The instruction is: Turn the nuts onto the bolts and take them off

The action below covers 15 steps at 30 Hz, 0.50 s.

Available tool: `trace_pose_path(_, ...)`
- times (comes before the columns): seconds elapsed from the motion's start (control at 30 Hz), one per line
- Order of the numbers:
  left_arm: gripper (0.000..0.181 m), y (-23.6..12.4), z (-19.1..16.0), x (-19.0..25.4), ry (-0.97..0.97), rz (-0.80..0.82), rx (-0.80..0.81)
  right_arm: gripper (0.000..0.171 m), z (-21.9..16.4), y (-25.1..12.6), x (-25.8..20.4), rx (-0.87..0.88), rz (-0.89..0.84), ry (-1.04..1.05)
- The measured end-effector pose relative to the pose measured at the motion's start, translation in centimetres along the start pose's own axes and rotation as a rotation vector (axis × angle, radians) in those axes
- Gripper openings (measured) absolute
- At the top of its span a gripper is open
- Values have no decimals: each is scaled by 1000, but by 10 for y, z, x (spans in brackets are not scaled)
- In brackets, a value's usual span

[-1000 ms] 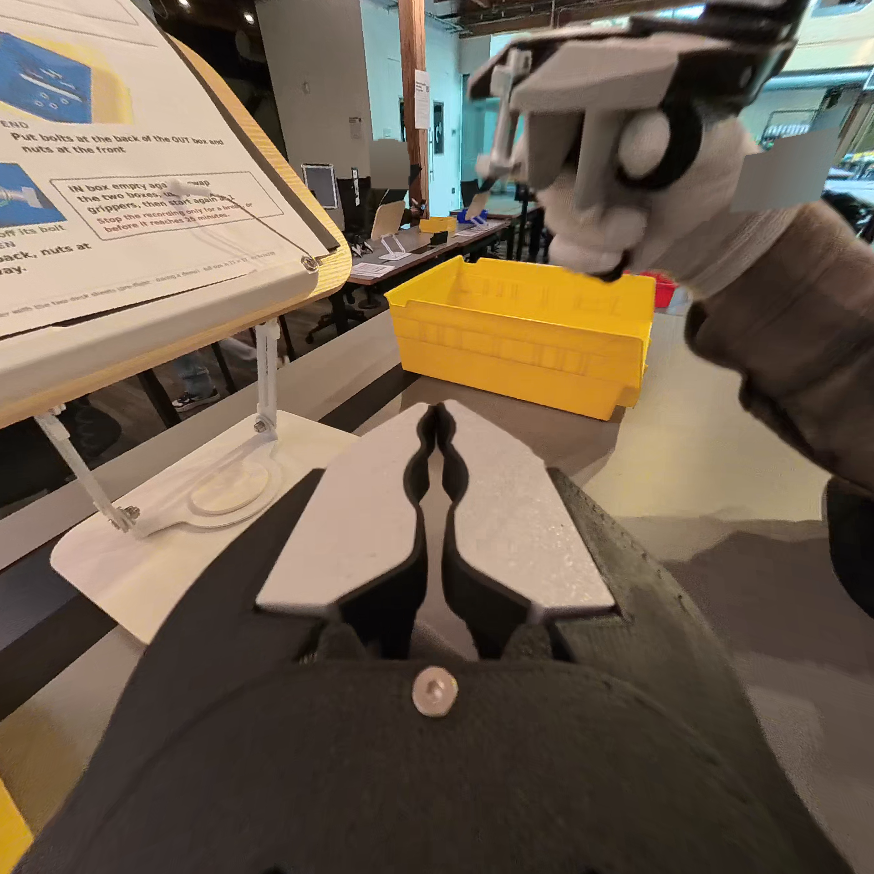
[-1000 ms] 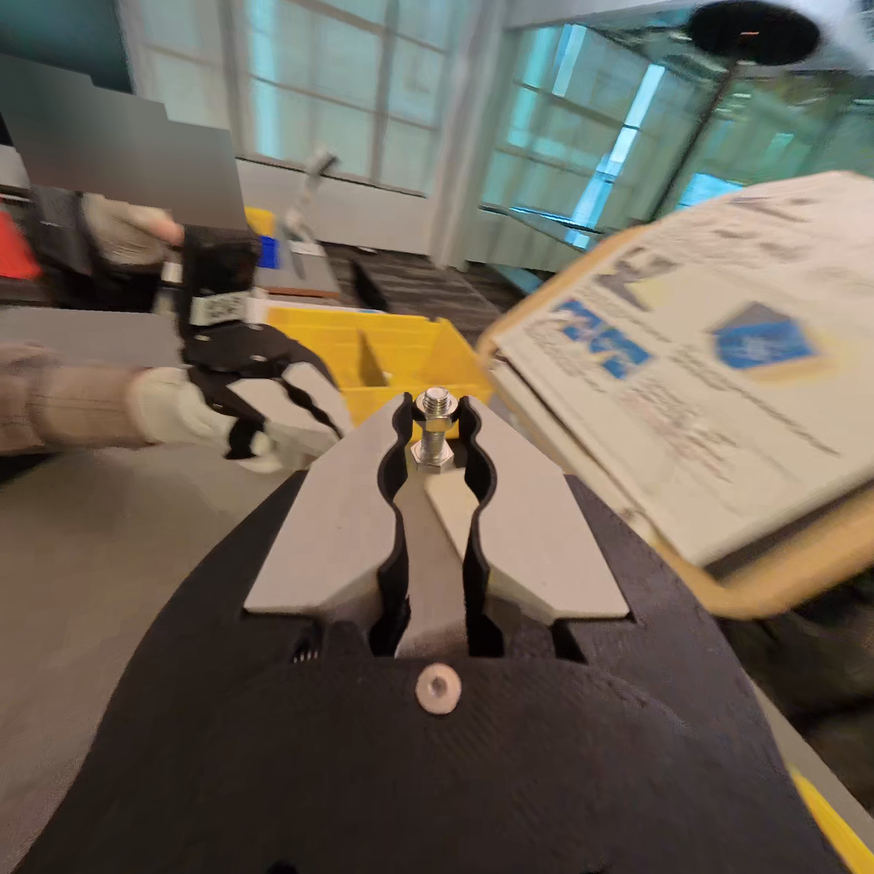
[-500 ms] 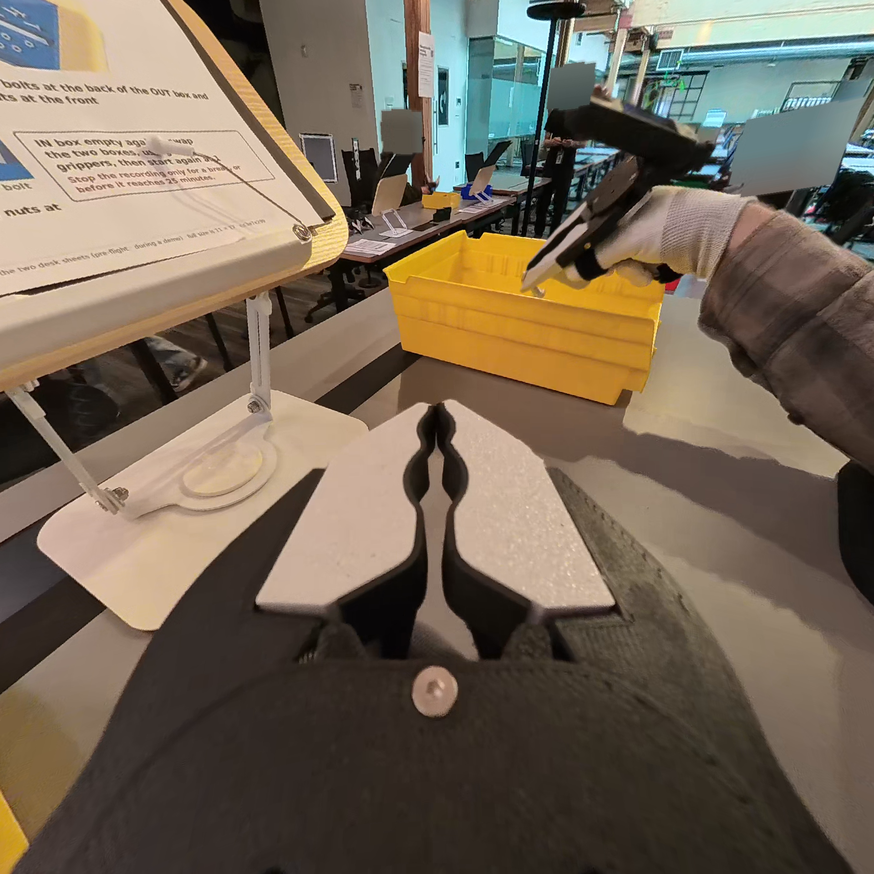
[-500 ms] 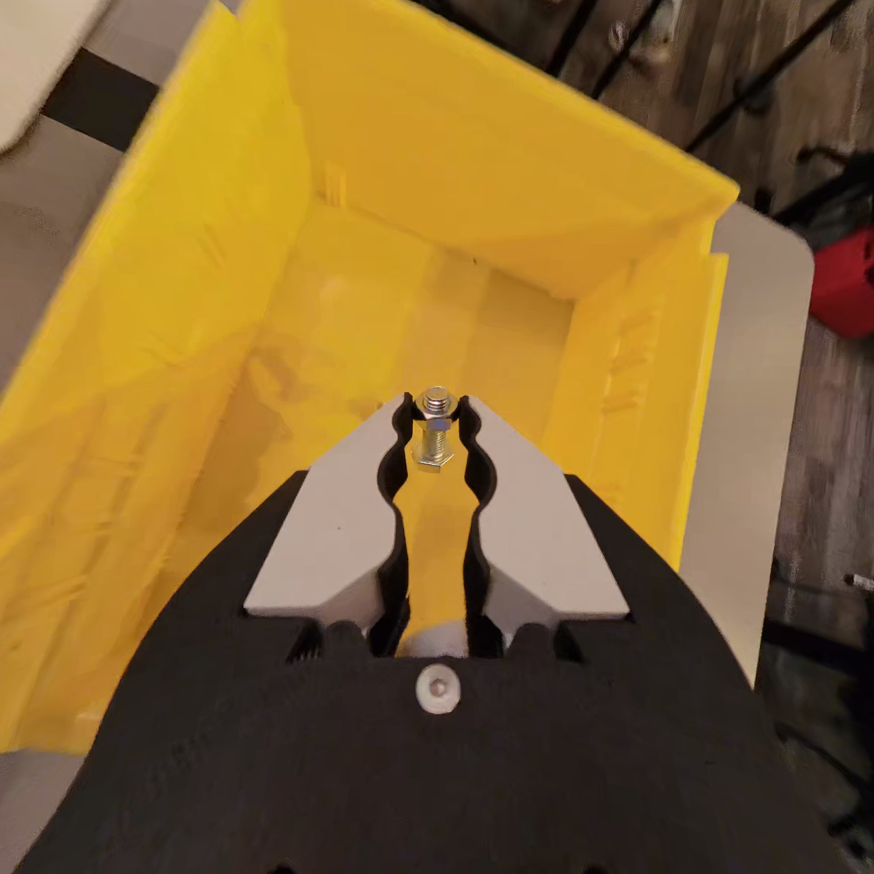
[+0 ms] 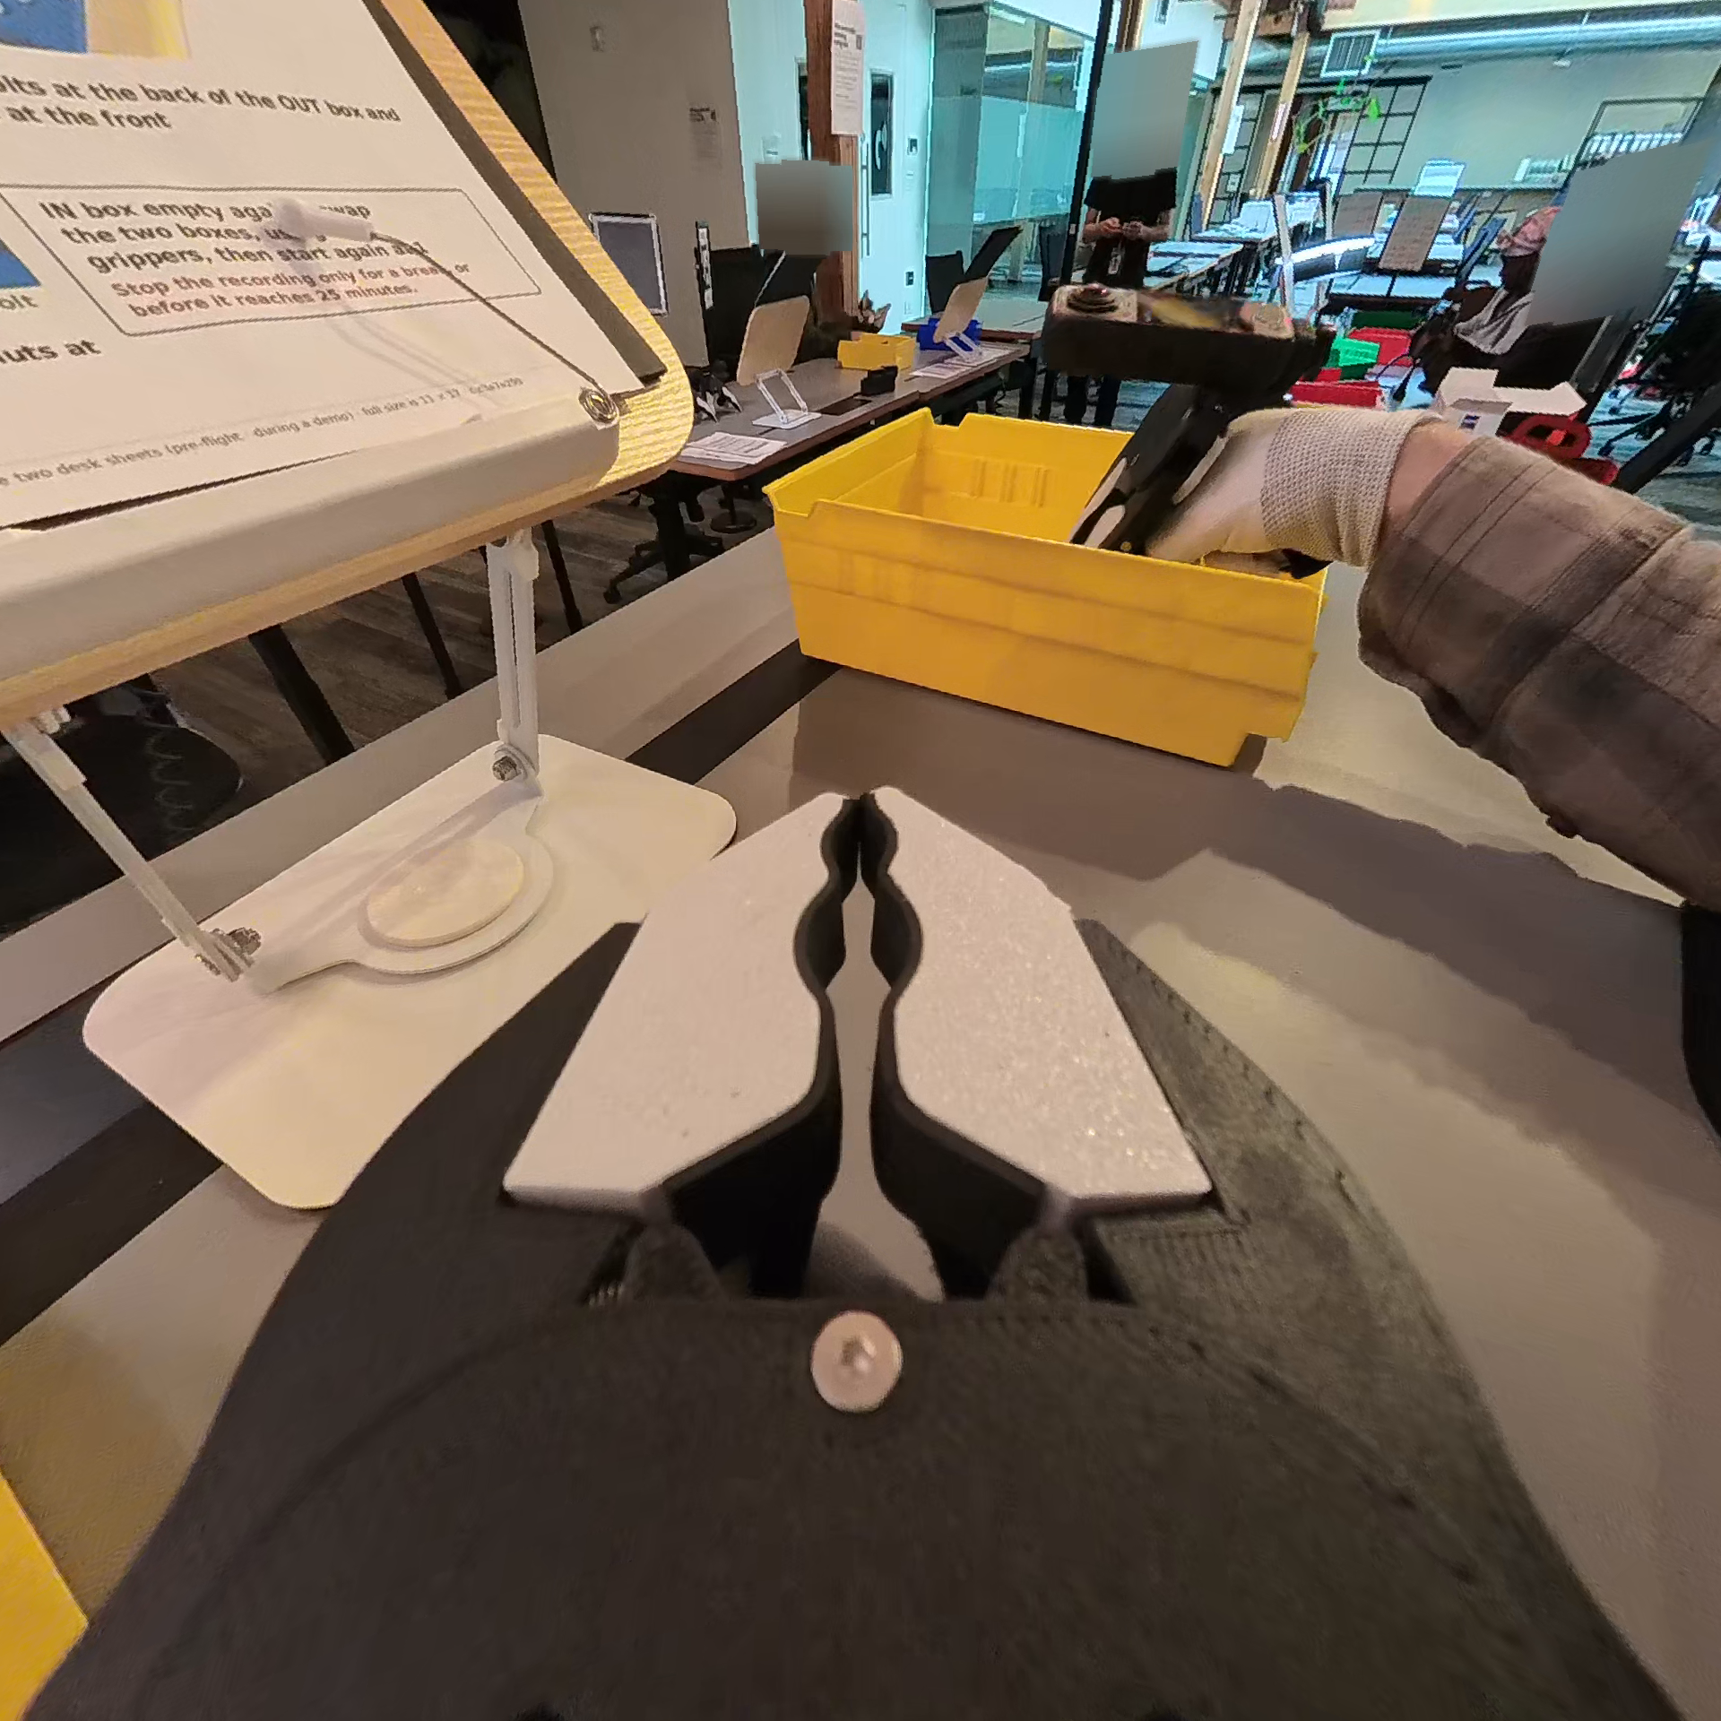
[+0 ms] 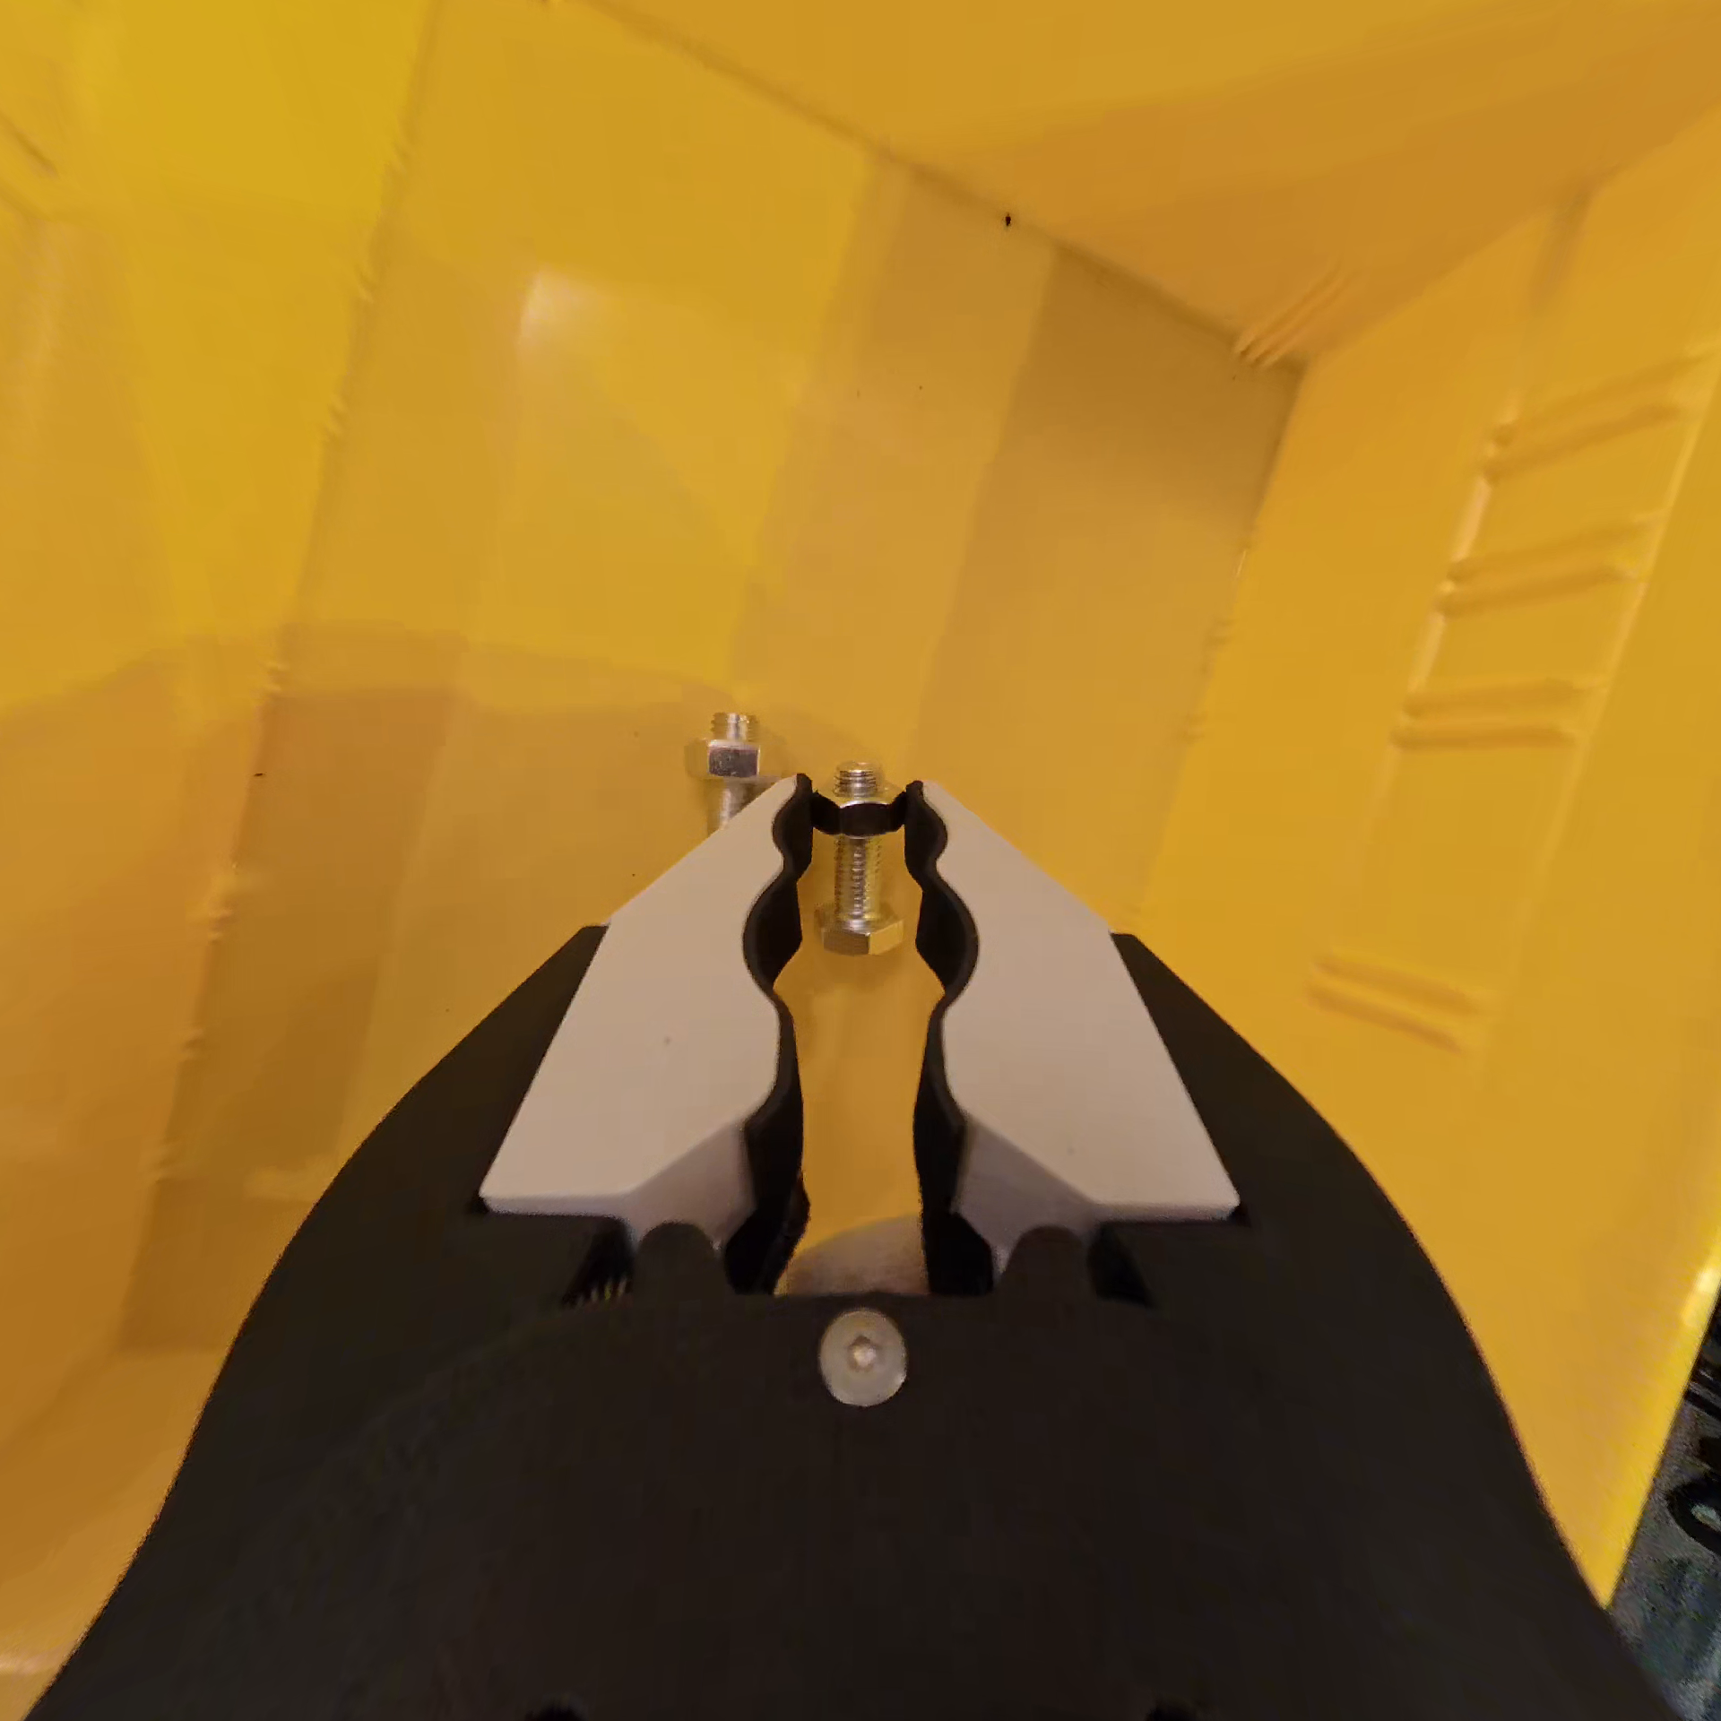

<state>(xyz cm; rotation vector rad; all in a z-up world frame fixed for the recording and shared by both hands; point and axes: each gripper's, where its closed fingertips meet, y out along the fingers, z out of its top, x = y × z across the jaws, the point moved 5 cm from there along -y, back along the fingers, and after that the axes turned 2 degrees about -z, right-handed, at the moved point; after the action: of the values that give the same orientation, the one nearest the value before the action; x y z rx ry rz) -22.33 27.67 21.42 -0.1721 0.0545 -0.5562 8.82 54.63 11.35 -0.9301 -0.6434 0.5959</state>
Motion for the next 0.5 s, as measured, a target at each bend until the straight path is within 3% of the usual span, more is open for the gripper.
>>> trace_pose_path(0.1, 0, 1, 0, 0, 0, -1, -2, 18, 1, 1, 0, 12, -3, -2)
trace_pose_path(0.27, 1, 1, -1, 1, -1, 0, -3, 37, 5, -3, 5, 40, -61, -10)
trace_pose_path(0.5, 0, 1, 0, 1, -1, 5, 0, 38, 20, -23, 7, 121, -102, -16)
